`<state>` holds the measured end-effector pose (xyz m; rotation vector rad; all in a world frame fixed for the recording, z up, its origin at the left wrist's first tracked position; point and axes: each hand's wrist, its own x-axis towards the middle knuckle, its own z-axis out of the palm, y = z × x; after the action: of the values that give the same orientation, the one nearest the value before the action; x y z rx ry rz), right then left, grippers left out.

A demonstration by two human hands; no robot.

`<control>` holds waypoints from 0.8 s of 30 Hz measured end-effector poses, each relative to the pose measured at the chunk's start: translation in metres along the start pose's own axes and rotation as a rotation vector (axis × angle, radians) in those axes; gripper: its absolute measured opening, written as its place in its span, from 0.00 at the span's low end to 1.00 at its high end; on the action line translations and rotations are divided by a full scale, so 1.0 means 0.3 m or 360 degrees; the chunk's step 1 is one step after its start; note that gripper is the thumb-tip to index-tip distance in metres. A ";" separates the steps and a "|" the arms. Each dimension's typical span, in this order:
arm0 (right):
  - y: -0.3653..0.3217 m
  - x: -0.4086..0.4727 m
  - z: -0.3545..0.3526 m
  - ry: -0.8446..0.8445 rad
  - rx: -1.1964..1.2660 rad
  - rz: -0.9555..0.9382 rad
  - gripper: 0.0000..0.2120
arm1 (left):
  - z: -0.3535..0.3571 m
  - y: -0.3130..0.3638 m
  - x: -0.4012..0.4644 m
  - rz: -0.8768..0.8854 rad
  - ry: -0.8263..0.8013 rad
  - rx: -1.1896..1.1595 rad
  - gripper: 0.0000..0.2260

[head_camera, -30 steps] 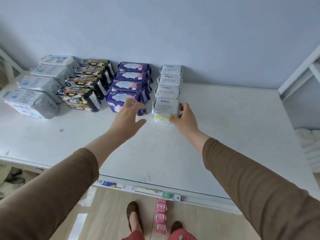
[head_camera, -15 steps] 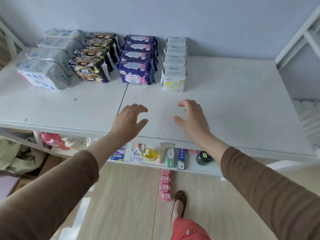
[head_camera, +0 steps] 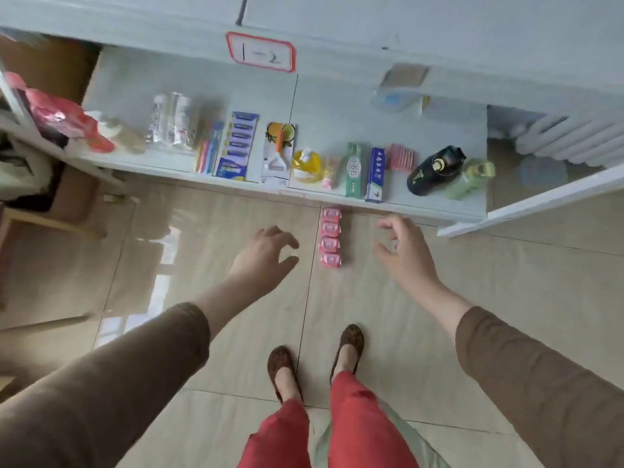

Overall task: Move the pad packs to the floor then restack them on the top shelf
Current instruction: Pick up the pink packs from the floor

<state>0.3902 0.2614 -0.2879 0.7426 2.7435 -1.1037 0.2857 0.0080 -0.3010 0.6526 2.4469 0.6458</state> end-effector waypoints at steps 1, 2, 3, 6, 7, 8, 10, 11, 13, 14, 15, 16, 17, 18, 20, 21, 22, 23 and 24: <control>0.067 -0.003 0.071 -0.0040 0.0003 0.0077 0.14 | 0.080 -0.047 0.001 -0.0043 -0.0063 -0.0018 0.12; 0.137 -0.003 0.142 -0.0081 0.0005 0.0144 0.15 | 0.161 -0.091 0.010 -0.0081 -0.0110 -0.0029 0.13; 0.208 -0.001 0.214 -0.0126 0.0009 0.0203 0.16 | 0.242 -0.133 0.024 -0.0117 -0.0140 -0.0036 0.14; 0.425 0.027 0.424 -0.0251 -0.0021 0.0346 0.19 | 0.482 -0.246 0.105 -0.0204 -0.0197 -0.0085 0.19; 0.496 0.043 0.492 -0.0295 -0.0038 0.0371 0.21 | 0.561 -0.280 0.142 -0.0211 -0.0222 -0.0117 0.20; 0.563 0.062 0.555 -0.0340 -0.0048 0.0383 0.23 | 0.635 -0.312 0.183 -0.0203 -0.0243 -0.0132 0.21; 0.691 0.114 0.678 -0.0423 -0.0056 0.0383 0.27 | 0.776 -0.376 0.280 -0.0159 -0.0256 -0.0084 0.23; 0.750 0.144 0.737 -0.0461 -0.0065 0.0380 0.29 | 0.840 -0.407 0.332 -0.0139 -0.0248 -0.0044 0.23; 0.861 0.207 0.852 -0.0527 -0.0126 0.0351 0.31 | 0.963 -0.469 0.442 -0.0114 -0.0218 0.0023 0.24; 0.912 0.239 0.907 -0.0555 -0.0170 0.0329 0.33 | 1.020 -0.499 0.495 -0.0106 -0.0209 0.0053 0.25; 0.958 0.271 0.961 -0.0574 -0.0206 0.0306 0.34 | 1.074 -0.528 0.546 -0.0100 -0.0203 0.0085 0.25; 0.997 0.303 1.011 -0.0583 -0.0232 0.0282 0.35 | 1.122 -0.557 0.594 -0.0093 -0.0196 0.0115 0.26; 1.032 0.332 1.060 -0.0583 -0.0245 0.0260 0.36 | 1.168 -0.584 0.639 -0.0085 -0.0187 0.0140 0.26; 1.062 0.361 1.106 -0.0572 -0.0247 0.0240 0.36 | 1.209 -0.608 0.683 -0.0077 -0.0173 0.0161 0.26; 1.106 0.415 1.189 -0.0524 -0.0234 0.0194 0.36 | 1.280 -0.645 0.766 -0.0053 -0.0136 0.0191 0.26; 1.123 0.437 1.227 -0.0494 -0.0235 0.0161 0.36 | 1.310 -0.658 0.804 -0.0037 -0.0114 0.0206 0.26; 1.137 0.456 1.261 -0.0462 -0.0248 0.0123 0.35 | 1.338 -0.668 0.839 -0.0023 -0.0097 0.0223 0.26; 1.150 0.471 1.293 -0.0427 -0.0268 0.0089 0.35 | 1.363 -0.676 0.871 -0.0010 -0.0085 0.0242 0.26; 1.162 0.485 1.324 -0.0383 -0.0288 0.0067 0.34 | 1.386 -0.683 0.900 0.0001 -0.0078 0.0262 0.26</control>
<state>0.3899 0.2693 -0.8358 0.5976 2.5687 -0.8592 0.2642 0.1285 -0.8232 0.7240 2.4718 0.4265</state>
